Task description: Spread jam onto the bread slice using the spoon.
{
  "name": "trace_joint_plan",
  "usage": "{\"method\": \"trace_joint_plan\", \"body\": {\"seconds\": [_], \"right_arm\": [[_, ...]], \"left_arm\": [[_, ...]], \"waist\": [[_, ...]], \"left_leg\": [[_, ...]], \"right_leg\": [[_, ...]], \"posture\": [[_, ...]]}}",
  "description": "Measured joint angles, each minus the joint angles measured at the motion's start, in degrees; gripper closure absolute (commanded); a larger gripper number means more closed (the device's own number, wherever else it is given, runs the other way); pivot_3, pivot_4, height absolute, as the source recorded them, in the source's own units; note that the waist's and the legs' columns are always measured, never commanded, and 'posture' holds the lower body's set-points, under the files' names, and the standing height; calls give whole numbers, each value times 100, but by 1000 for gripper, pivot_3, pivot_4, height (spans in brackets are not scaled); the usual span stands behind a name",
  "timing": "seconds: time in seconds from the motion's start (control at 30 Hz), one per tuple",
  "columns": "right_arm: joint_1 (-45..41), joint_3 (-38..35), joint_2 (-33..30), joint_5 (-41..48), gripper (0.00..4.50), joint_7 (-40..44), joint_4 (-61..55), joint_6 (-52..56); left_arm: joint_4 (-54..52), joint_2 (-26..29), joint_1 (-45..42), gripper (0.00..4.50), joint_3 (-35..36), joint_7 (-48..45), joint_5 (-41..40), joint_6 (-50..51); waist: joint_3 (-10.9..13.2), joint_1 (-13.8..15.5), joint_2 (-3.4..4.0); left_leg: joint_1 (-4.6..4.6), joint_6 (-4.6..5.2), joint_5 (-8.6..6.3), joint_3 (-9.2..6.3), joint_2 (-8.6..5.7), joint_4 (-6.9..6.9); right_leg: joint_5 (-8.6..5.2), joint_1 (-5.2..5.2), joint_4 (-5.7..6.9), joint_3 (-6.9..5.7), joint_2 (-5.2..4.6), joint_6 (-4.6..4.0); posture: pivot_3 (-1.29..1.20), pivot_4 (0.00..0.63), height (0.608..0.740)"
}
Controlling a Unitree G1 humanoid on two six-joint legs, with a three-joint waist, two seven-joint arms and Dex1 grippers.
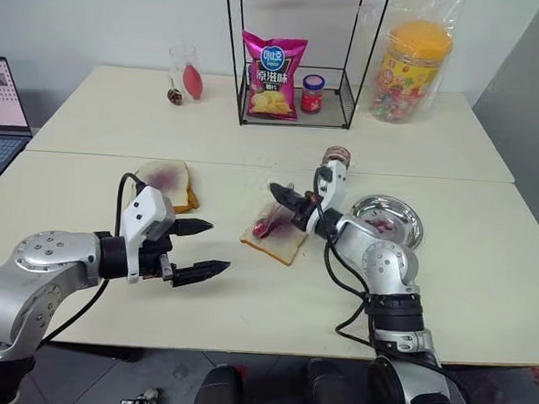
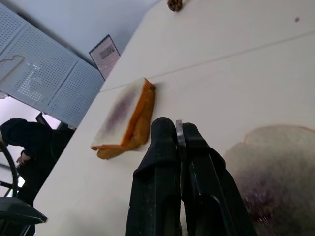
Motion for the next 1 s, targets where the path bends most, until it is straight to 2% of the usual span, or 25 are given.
{"method": "trace_joint_plan", "body": {"seconds": [0.27,0.73,0.9,1.0], "right_arm": [[-29,-3,-224,-218,4411,56,168,-196],[-267,-375,-982,-278,4411,100,390,-390],[-450,-614,-955,-132,4411,-16,433,-238],[-629,-877,-586,341,4411,-251,301,138]], "left_arm": [[2,16,12,0,5,-6,0,-25],[260,16,-217,0,-181,-142,113,-218],[275,16,-245,0,-182,-155,157,-296],[278,16,-254,0,-183,-161,166,-303]], "waist": [[0,4,0],[0,18,0],[0,14,0],[0,-4,0]], "left_leg": [[0,0,0,-1,-1,0],[0,0,0,1,-3,1],[0,0,0,4,-3,1],[0,0,0,1,0,-5]], "right_leg": [[0,0,0,-1,0,0],[0,2,-1,1,-1,2],[1,1,-1,3,-1,2],[0,-2,0,2,3,1]], "posture": [[0,150,740],[0,150,740],[0,150,740],[0,150,740]]}}
